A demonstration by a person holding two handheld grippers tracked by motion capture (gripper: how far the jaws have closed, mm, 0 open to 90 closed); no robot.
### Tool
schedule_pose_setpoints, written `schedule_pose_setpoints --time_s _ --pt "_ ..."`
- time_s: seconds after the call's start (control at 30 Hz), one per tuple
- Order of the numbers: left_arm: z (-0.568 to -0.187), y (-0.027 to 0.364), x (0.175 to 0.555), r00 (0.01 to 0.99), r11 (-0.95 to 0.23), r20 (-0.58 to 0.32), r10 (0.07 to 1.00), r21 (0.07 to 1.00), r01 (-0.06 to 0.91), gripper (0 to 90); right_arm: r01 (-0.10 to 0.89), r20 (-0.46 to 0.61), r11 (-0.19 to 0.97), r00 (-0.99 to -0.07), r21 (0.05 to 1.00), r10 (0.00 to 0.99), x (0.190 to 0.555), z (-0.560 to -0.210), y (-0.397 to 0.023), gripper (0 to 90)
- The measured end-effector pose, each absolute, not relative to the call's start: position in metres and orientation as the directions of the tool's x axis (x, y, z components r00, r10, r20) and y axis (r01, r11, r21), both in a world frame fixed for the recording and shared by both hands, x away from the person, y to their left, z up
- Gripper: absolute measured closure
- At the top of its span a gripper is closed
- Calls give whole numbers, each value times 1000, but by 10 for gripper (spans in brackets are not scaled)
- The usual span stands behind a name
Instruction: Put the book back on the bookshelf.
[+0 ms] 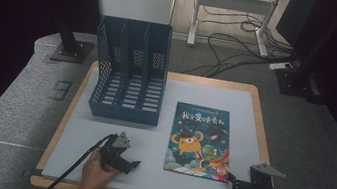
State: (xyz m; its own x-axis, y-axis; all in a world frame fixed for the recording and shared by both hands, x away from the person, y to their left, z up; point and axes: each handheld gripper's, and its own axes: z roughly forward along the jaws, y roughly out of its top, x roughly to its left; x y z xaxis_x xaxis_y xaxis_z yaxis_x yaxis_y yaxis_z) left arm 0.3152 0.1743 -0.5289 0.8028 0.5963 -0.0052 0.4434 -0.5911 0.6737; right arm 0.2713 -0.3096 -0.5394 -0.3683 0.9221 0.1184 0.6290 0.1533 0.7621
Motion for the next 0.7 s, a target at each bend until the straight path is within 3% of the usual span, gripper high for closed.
schedule_pose_setpoints --time_s 0.7 --pt "-529 175 316 804 -590 -9 595 673 445 69 626 124 148 -368 765 921 271 -540 -310 31"
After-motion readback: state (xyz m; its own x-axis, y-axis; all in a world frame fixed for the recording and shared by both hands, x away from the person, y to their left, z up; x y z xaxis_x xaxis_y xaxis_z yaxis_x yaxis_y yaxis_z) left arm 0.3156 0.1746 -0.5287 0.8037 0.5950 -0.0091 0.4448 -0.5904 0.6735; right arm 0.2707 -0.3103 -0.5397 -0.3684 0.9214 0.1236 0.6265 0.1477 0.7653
